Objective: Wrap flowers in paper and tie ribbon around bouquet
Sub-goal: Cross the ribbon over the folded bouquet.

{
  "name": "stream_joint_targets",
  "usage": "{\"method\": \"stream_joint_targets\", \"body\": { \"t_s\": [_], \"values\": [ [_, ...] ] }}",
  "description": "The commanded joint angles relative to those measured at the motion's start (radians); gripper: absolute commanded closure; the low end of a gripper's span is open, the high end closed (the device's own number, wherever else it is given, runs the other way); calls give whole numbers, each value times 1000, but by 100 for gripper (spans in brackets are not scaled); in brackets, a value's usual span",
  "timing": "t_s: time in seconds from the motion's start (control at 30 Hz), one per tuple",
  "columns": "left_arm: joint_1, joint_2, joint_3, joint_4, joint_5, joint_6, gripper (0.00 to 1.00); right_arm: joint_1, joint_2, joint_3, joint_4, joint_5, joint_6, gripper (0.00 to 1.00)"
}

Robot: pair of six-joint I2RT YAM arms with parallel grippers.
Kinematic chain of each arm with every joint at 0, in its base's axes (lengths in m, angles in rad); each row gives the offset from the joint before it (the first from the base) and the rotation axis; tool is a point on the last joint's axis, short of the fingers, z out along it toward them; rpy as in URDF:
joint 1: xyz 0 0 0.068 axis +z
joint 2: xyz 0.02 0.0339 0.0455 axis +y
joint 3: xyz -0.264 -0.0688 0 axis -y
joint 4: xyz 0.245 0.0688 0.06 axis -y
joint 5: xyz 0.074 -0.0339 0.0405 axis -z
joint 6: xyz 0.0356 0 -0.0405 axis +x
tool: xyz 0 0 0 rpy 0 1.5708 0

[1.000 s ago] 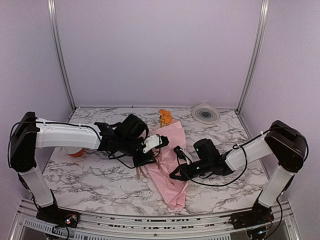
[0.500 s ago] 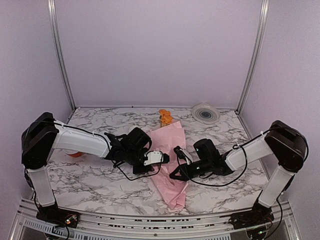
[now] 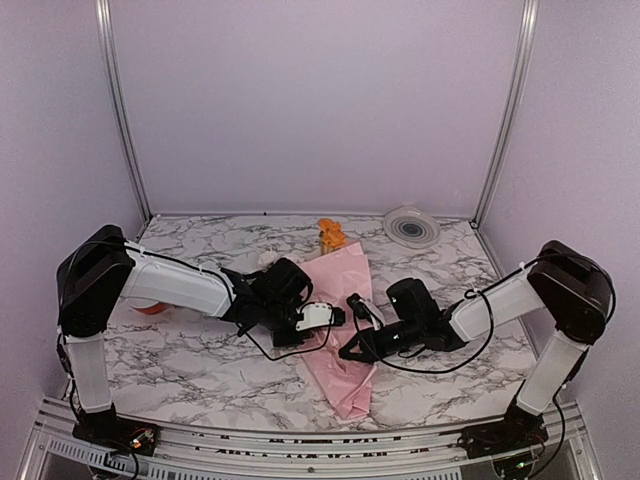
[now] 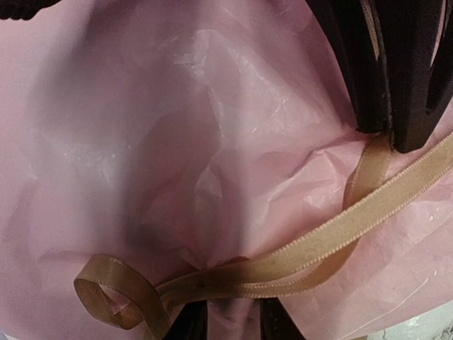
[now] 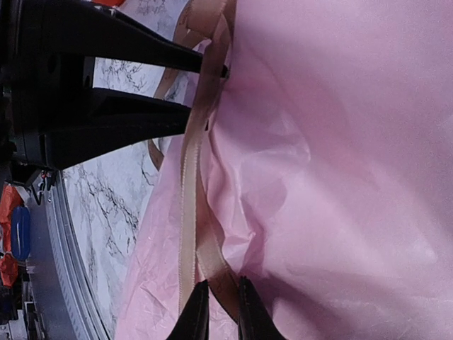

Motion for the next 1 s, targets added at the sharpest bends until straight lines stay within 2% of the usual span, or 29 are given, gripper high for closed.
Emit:
{"method": "stream_joint_targets", "body": {
  "t_s": [0.0, 0.6, 0.97],
  "values": [
    [-7, -1, 24, 48, -23, 5, 74, -5, 15, 18, 4, -8, -5, 85],
    [-25, -62, -2, 106, 29, 12, 70, -4, 16, 12, 6, -10, -1, 85],
    [-25, -80, -33, 101, 80, 18, 73, -5, 16, 11, 3, -9, 2, 85]
  ]
}}
